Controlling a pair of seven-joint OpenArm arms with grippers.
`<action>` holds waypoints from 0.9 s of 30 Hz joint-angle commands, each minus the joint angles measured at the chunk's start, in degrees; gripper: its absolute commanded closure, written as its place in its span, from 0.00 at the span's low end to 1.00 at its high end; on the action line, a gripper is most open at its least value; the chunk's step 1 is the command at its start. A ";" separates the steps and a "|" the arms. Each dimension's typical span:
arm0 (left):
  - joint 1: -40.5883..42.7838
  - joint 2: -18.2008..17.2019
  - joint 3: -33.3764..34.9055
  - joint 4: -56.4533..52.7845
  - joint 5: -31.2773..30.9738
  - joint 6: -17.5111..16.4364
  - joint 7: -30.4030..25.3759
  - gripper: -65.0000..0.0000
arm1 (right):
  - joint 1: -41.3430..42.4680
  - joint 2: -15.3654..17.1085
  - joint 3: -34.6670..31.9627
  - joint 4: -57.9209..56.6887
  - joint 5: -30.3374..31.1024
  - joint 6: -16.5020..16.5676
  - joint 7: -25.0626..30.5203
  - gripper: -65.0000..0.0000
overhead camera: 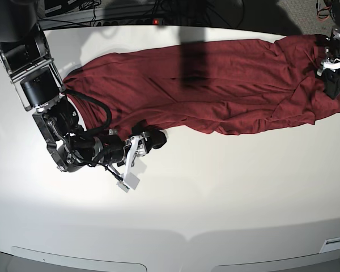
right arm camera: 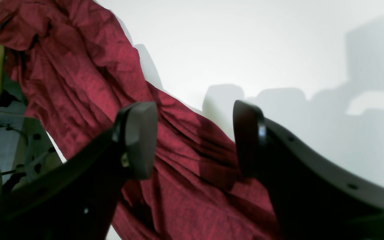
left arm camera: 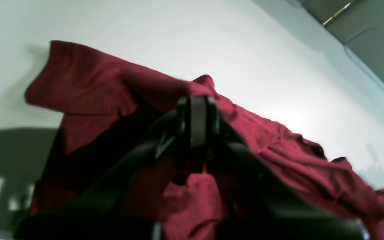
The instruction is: Fold the T-shirt properly
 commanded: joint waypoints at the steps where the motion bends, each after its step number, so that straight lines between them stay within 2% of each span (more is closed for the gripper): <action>1: 0.13 -0.81 -0.26 1.14 -0.09 -0.57 -2.27 1.00 | 1.79 0.46 0.44 0.92 1.36 0.52 0.90 0.45; 3: 0.15 -0.83 -0.26 1.14 2.47 1.29 -4.72 1.00 | 1.79 0.46 0.44 0.92 1.36 0.52 0.90 0.45; 7: 0.04 -0.83 -0.28 1.14 6.23 10.47 -8.22 1.00 | 1.79 0.48 0.44 0.92 1.36 0.52 0.87 0.45; 9: 0.02 -0.96 -0.31 1.14 7.61 12.74 -9.66 1.00 | 1.79 0.48 0.44 0.92 1.36 0.52 0.87 0.45; 14: 0.07 -3.28 -0.31 1.14 7.82 12.90 -9.75 1.00 | 1.77 0.48 0.39 0.92 1.36 0.52 0.87 0.45; 16: 0.02 -3.93 -0.31 1.14 7.76 12.90 -7.56 0.98 | 1.79 0.48 0.39 0.92 1.36 0.52 0.87 0.45; 19: 0.09 -4.17 -0.31 1.14 7.82 12.87 -5.05 0.75 | 1.79 0.46 0.39 0.92 1.36 0.52 0.90 0.45; 21: 0.20 -4.17 -0.31 1.14 7.82 12.87 -4.90 0.62 | 1.79 0.46 0.39 0.92 1.33 0.52 0.87 0.45; 22: 0.17 -4.20 -0.31 1.14 7.82 12.87 -4.90 0.59 | 1.79 0.48 0.39 0.92 1.36 0.52 0.87 0.45; 27: 0.17 -4.98 -0.31 1.14 7.65 13.38 -4.90 0.59 | 1.79 0.48 0.39 0.92 1.36 0.52 0.87 0.45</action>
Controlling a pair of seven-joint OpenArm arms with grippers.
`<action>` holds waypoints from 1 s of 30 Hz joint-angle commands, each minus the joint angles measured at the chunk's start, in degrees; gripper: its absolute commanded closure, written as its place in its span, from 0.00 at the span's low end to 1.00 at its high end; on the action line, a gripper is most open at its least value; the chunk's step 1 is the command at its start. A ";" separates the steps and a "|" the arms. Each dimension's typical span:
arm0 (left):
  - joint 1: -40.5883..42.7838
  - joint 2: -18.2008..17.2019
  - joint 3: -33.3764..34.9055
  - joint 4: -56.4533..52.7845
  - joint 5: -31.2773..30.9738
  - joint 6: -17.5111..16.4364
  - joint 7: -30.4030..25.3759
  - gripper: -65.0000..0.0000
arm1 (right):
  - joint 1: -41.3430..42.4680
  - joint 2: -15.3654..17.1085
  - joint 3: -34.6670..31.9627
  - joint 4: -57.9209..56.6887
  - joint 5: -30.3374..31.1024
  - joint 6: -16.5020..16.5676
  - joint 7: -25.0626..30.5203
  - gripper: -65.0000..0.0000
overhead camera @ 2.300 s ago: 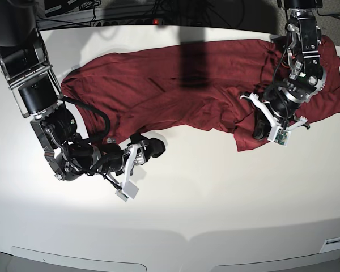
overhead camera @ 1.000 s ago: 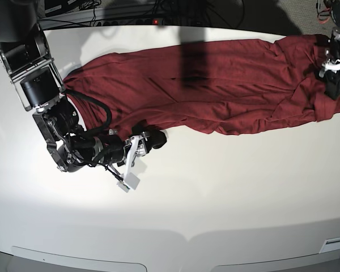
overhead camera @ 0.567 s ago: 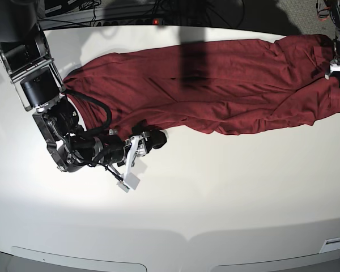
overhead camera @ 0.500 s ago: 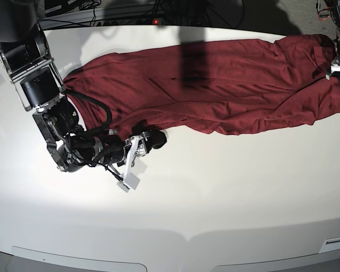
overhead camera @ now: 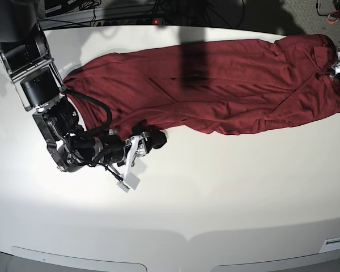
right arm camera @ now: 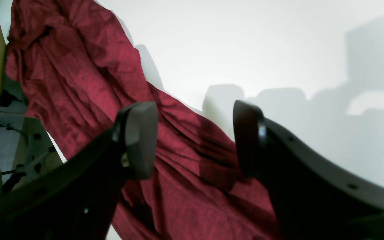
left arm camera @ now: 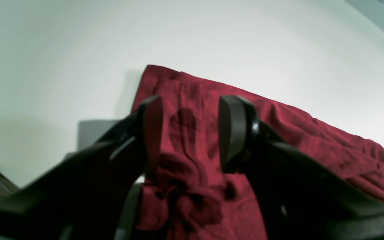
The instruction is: Fold the T-shirt properly
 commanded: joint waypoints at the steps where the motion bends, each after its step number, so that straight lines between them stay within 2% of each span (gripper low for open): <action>1: 0.13 -1.25 -0.33 1.14 -0.68 0.13 -1.70 0.59 | 1.79 0.48 0.39 0.92 1.36 0.52 0.90 0.45; 5: 0.15 -2.08 -0.33 1.14 -0.63 0.02 -0.87 0.59 | 1.79 0.48 0.39 0.92 1.60 0.52 0.85 0.45; 10: 0.15 -2.51 -0.33 1.14 -0.26 -0.90 2.01 0.61 | 1.84 1.18 0.42 0.92 6.16 0.52 -0.42 0.45; 14: 0.13 -2.73 -0.33 1.14 4.00 -1.25 2.25 0.61 | 1.84 2.12 0.42 0.92 6.05 0.52 -0.61 0.45; 20: 0.15 -3.96 -0.33 1.11 4.76 -1.25 5.01 0.61 | 1.81 4.63 0.42 0.92 6.08 0.52 -1.66 0.45; 22: 0.15 -4.61 -0.33 1.09 5.18 -1.25 7.89 0.61 | 1.81 5.75 0.42 0.92 6.08 0.52 -1.97 0.45; 27: 0.13 -7.78 -0.33 -0.33 6.34 -1.25 11.58 0.57 | 1.79 8.11 0.42 0.92 6.05 0.52 -2.64 0.45; 30: 0.13 -11.15 -0.33 -3.19 1.66 -1.88 15.54 0.57 | 1.79 8.83 0.42 0.92 6.08 0.52 -3.28 0.45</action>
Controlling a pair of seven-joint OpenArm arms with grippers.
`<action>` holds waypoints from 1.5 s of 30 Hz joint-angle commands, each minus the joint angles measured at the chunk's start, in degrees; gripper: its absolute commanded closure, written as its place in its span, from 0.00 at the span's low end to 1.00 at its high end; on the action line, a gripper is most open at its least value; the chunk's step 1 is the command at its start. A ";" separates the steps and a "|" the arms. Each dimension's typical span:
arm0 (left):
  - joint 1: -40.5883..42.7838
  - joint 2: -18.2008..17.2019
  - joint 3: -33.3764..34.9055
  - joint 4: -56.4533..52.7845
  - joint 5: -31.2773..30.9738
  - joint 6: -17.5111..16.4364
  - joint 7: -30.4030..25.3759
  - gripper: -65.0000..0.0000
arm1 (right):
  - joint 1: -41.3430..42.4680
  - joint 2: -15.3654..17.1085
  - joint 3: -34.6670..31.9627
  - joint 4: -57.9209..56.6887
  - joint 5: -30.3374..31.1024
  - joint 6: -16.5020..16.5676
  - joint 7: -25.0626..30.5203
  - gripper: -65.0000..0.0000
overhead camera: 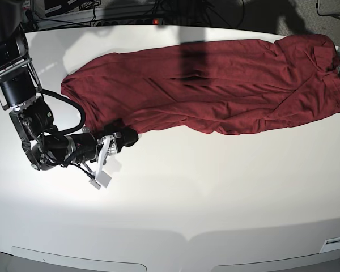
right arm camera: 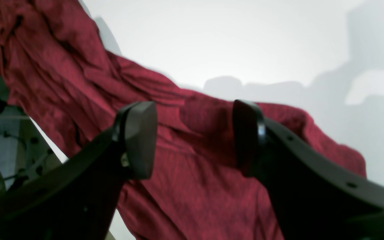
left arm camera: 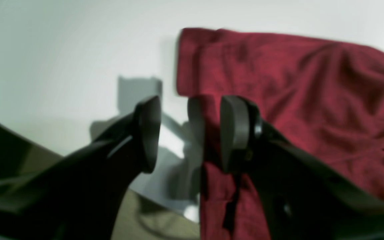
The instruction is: Fold the T-shirt properly
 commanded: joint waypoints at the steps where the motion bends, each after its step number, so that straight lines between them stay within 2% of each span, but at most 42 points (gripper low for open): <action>1: 0.02 -2.16 -0.37 -0.66 -2.60 -2.23 0.44 0.57 | 1.77 0.92 0.44 0.92 1.05 0.52 0.70 0.45; 5: 0.02 -6.45 -0.37 -7.65 -15.63 -11.23 7.34 0.57 | 1.77 0.98 0.44 0.92 1.09 0.52 0.68 0.45; 7: 0.02 -7.98 -0.37 -11.19 -20.68 -14.43 9.03 0.57 | 1.77 0.98 0.44 0.92 1.07 0.52 0.68 0.45; 14: -0.09 -10.25 -0.37 -20.52 -24.37 -19.57 9.11 0.57 | 1.77 0.96 0.42 0.92 1.07 0.52 0.68 0.45; 17: -0.81 -9.70 -0.31 -22.73 -29.68 -19.57 13.22 0.57 | 1.77 0.96 0.42 0.92 1.07 0.52 0.70 0.45; 26: -5.75 -4.28 0.70 -23.45 -27.74 -19.57 16.90 0.57 | 1.77 1.01 0.42 0.92 2.19 0.52 0.48 0.45; 31: -5.86 -4.02 3.32 -23.45 -28.15 -19.57 16.24 0.57 | 1.77 1.01 0.42 0.92 2.32 0.52 0.44 0.45; 34: -5.86 -4.02 5.66 -23.45 -30.99 -19.57 16.20 0.58 | 1.77 0.98 0.42 0.92 2.34 0.52 0.46 0.45; 36: -5.86 -4.02 7.41 -23.45 -31.69 -19.57 15.28 0.63 | 1.77 1.01 0.42 0.92 2.32 0.52 0.46 0.45; 38: -5.86 -4.02 8.68 -23.45 -31.32 -19.57 14.47 0.73 | 1.77 1.01 0.42 0.92 2.32 0.52 0.44 0.45; 41: -5.86 -4.04 8.79 -23.45 -31.28 -19.57 14.05 0.99 | 1.77 1.01 0.42 0.92 2.32 0.52 0.44 0.45; 45: -5.86 -4.09 8.74 -23.45 -31.26 -19.57 8.33 1.00 | 1.77 1.01 0.42 0.92 2.34 0.52 0.44 0.45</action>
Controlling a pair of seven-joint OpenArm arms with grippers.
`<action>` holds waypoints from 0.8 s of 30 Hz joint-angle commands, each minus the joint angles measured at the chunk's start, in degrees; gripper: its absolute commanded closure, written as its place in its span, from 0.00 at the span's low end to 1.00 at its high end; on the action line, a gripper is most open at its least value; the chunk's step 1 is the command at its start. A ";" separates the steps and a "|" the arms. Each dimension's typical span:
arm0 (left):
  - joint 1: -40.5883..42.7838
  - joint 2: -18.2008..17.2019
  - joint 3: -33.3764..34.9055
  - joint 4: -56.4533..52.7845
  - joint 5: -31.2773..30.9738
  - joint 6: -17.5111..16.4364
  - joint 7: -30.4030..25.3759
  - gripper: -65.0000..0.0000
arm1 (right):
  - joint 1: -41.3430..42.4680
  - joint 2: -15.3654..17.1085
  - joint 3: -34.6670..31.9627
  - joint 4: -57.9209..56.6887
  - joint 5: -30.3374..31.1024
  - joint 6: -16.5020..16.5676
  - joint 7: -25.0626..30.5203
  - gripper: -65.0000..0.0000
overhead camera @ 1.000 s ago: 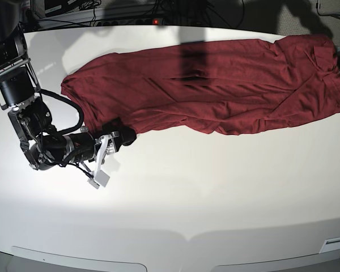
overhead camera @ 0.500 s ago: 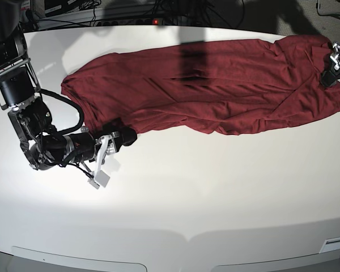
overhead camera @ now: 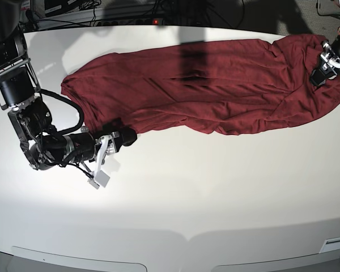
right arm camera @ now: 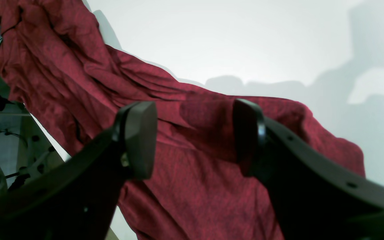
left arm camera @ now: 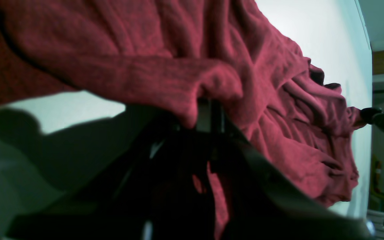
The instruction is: Fold the T-shirt properly
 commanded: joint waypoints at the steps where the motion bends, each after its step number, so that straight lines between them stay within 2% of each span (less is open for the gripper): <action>1: 0.13 -0.94 -0.39 0.28 0.57 0.49 -2.23 1.00 | 1.77 0.76 0.42 0.90 1.53 0.52 0.48 0.45; 3: 0.13 -1.73 -0.44 0.28 1.60 0.61 -6.27 1.00 | 1.77 0.76 0.44 0.90 1.53 0.52 0.48 0.46; 6: -0.55 -3.98 -0.44 0.28 7.50 3.37 -9.66 1.00 | 1.77 0.79 0.42 0.90 1.57 0.52 0.46 0.46; 10: -2.01 -7.82 -0.44 0.28 10.67 7.85 -10.12 1.00 | 1.77 0.74 0.44 0.90 1.77 0.52 0.48 0.55; 15: -2.93 -12.61 -0.44 0.28 11.30 8.20 -10.40 1.00 | 1.77 0.76 0.44 0.96 3.41 0.52 0.24 0.56; 19: -2.95 -15.85 -0.44 0.28 13.00 10.97 -12.11 1.00 | 1.79 0.66 0.44 1.09 6.49 0.52 -0.68 0.56; 22: -3.26 -17.66 -0.42 0.28 16.59 11.23 -12.22 1.00 | 1.79 0.61 0.44 1.79 6.43 0.52 -0.85 0.56; 24: -3.26 -18.29 -0.42 0.28 16.09 11.39 -11.32 1.00 | 1.79 0.61 0.44 2.32 6.45 0.52 -0.81 0.56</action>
